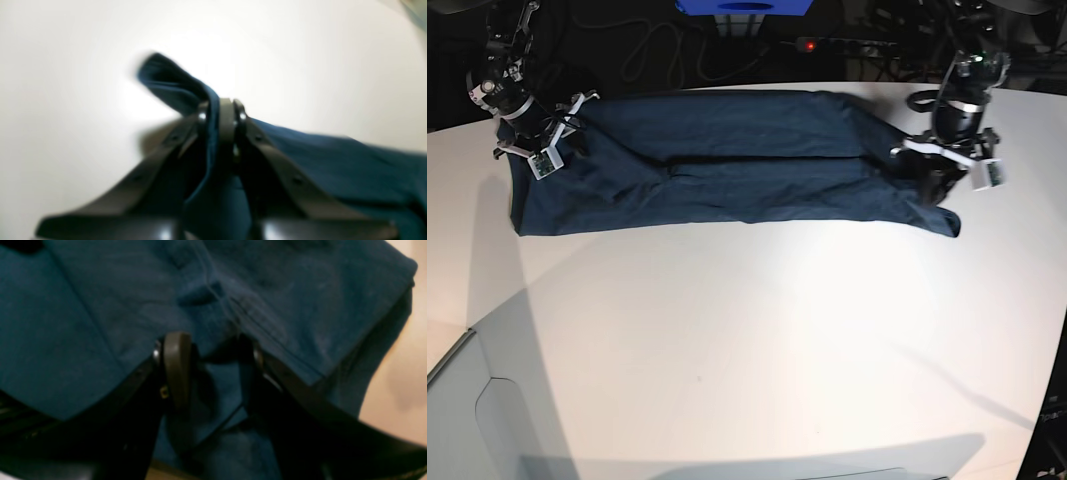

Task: Fold the T-shirt properly
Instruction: 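Carry the strip end with the left gripper toward the right gripper, folding it in half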

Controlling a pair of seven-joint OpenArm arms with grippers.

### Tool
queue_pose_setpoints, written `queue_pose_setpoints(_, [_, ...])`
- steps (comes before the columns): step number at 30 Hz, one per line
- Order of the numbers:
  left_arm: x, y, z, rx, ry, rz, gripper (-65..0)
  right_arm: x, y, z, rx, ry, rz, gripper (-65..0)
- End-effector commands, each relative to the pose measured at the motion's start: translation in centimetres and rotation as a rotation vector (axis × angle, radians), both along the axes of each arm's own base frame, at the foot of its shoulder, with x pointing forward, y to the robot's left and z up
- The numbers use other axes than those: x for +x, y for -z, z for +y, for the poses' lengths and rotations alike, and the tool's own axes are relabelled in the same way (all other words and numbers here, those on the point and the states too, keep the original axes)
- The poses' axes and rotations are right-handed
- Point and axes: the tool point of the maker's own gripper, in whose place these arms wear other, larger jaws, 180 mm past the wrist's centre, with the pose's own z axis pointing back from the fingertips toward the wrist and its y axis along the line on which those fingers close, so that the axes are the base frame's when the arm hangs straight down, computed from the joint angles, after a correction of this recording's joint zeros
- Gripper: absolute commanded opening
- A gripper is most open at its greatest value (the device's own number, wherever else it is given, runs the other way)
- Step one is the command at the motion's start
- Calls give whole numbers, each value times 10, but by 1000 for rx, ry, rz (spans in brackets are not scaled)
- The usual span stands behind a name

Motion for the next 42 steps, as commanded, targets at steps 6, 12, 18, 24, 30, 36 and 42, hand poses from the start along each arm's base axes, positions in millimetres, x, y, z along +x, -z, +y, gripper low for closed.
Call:
queue_pose_setpoints(6, [1, 1, -84, -33, 222, -14, -650, 6, -10, 1, 5, -19, -38, -430])
queue_pose_setpoints(12, [-12, 2, -168, -33, 450, -21, -650, 8, -12, 0, 4, -20, -45, -430])
queue_pose_setpoints(18, [-22, 4, -217, -35, 596, -27, -650, 10, -12, 0, 4, -20, -48, -430])
queue_pose_setpoints(24, [-26, 20, -244, -42, 679, 1, -650, 10, -12, 0, 4, -19, -48, -430])
queue_pose_setpoints(30, [-28, 33, -267, -52, 727, 31, -650, 10, -13, 0, 4, -20, -49, -430])
queue_pose_setpoints(36, [-22, 37, -281, -57, 733, 39, -650, 11, -13, -1, 1, -20, -51, -430])
queue_pose_setpoints(42, [-21, 37, -296, -67, 757, 38, -650, 10, -14, -6, -15, -27, -48, -430])
